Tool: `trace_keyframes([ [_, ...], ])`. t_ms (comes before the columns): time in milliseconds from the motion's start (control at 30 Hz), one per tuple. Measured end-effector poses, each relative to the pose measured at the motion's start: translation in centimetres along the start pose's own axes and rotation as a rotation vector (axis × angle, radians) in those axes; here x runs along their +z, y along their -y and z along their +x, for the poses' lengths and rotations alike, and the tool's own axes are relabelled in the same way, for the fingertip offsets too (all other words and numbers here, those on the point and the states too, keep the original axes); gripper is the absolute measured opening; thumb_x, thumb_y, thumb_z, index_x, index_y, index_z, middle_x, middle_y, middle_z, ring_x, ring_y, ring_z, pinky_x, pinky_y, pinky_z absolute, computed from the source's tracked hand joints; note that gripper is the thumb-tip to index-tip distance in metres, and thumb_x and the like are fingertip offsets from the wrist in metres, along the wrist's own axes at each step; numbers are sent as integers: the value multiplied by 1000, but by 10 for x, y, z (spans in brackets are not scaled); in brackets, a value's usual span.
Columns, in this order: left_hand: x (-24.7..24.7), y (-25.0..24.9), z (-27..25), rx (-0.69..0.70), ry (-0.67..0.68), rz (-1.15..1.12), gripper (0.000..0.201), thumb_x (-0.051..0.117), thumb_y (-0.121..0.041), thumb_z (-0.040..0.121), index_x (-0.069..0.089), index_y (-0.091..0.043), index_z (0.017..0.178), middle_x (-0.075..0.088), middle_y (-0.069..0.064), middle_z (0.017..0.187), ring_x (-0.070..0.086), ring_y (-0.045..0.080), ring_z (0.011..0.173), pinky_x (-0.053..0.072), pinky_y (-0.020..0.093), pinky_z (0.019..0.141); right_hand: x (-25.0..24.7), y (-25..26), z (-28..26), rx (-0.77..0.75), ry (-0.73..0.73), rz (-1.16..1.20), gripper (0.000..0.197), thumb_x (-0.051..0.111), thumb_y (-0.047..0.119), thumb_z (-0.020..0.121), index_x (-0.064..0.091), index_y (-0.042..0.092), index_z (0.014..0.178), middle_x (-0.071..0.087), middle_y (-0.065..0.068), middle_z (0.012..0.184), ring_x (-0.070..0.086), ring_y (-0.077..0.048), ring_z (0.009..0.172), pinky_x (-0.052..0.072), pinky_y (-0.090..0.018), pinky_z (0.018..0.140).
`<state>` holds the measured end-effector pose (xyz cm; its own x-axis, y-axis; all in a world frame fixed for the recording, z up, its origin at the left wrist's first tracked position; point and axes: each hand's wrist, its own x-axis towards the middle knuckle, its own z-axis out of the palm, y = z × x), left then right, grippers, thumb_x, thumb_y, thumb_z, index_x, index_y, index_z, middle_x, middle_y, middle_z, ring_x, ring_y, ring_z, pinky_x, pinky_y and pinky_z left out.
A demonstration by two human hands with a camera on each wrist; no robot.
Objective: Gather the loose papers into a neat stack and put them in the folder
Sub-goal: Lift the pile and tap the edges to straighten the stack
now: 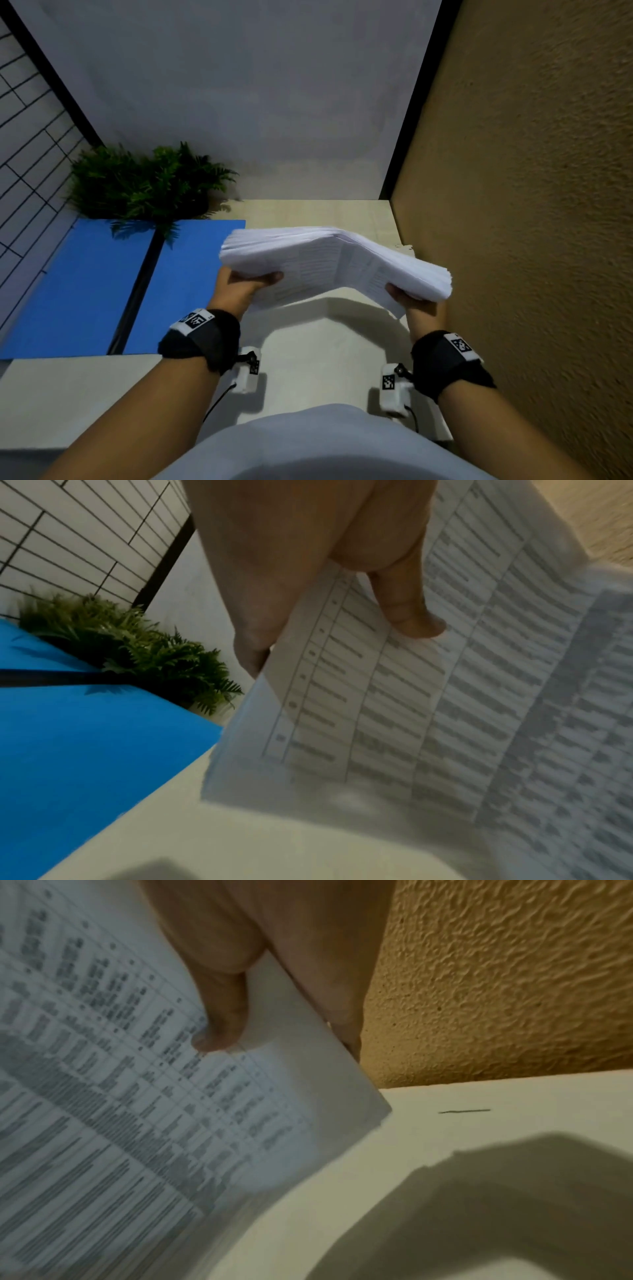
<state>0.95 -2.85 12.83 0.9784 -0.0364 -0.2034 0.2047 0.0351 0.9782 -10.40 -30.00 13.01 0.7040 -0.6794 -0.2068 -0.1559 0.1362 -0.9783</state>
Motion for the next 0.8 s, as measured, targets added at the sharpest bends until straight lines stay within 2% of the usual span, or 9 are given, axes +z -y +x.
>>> trace_keyframes([
  [100, 1, 10, -1, -32, 43, 18, 52, 86, 2, 62, 68, -8, 109, 73, 6, 103, 68, 23, 95, 56, 36, 81, -4, -6, 0, 54, 17, -96, 34, 81, -4, 68, 65, 23, 83, 69, -2, 87, 64, -23, 87, 52, -28, 72],
  [167, 0, 15, 0, -27, 79, 56, 43, 87, 1, 60, 66, -7, 97, 69, 7, 92, 63, 24, 88, 52, 32, 74, -5, -7, 0, 55, 51, -108, 29, 76, -7, 71, 65, 19, 77, 67, 0, 81, 61, -22, 81, 48, -25, 63],
  [233, -3, 17, 0, -21, 94, 75, 33, 87, -2, 61, 62, -10, 82, 62, 5, 80, 56, 22, 81, 43, 29, 66, -4, -5, -1, 65, 72, -87, 28, 73, -7, 74, 65, 19, 78, 66, -1, 81, 59, -18, 76, 46, -25, 60],
  [300, -8, 15, 2, -17, 93, 64, 34, 87, -7, 60, 60, -10, 80, 60, 5, 78, 54, 21, 79, 40, 30, 67, -6, -1, 1, 37, 99, -61, 29, 72, -9, 75, 65, 19, 77, 66, 0, 80, 59, -16, 75, 47, -24, 61],
  [433, -16, 12, 6, -37, 116, 49, 48, 89, -26, 39, 58, -15, 74, 59, -1, 73, 54, 19, 75, 40, 29, 65, -19, 3, 6, 18, 120, -33, 38, 71, -15, 71, 64, 19, 86, 66, 1, 87, 61, -16, 84, 50, -14, 61],
  [567, -18, 26, 4, -58, 142, 48, 75, 90, -27, 35, 60, -14, 104, 66, 1, 97, 61, 17, 92, 48, 26, 75, -25, -8, 6, -85, 134, -106, 74, 67, -18, 74, 54, 32, 127, 59, 3, 114, 58, -11, 103, 50, -24, 84],
  [667, -18, 36, 6, -93, 136, 51, 95, 92, -25, 35, 56, -15, 121, 64, 5, 116, 60, 19, 108, 51, 30, 87, -20, -12, 4, -284, 153, -403, 74, 66, -13, 75, 57, 43, 121, 47, 2, 123, 52, -13, 112, 45, -27, 99],
  [733, -19, 39, 8, -114, 141, 45, 96, 92, -21, 35, 56, -14, 123, 64, 8, 119, 60, 21, 110, 52, 32, 89, -16, -14, 5, -348, 113, -537, 63, 66, -10, 73, 63, 37, 115, 43, -2, 124, 52, -21, 114, 44, -31, 103],
  [800, -19, 40, 9, -127, 139, 43, 92, 89, -12, 38, 56, -9, 123, 65, 12, 117, 60, 25, 110, 52, 30, 84, -11, -13, 4, -351, 50, -651, 50, 63, -8, 73, 67, 26, 109, 43, -6, 122, 55, -26, 111, 44, -31, 100],
])
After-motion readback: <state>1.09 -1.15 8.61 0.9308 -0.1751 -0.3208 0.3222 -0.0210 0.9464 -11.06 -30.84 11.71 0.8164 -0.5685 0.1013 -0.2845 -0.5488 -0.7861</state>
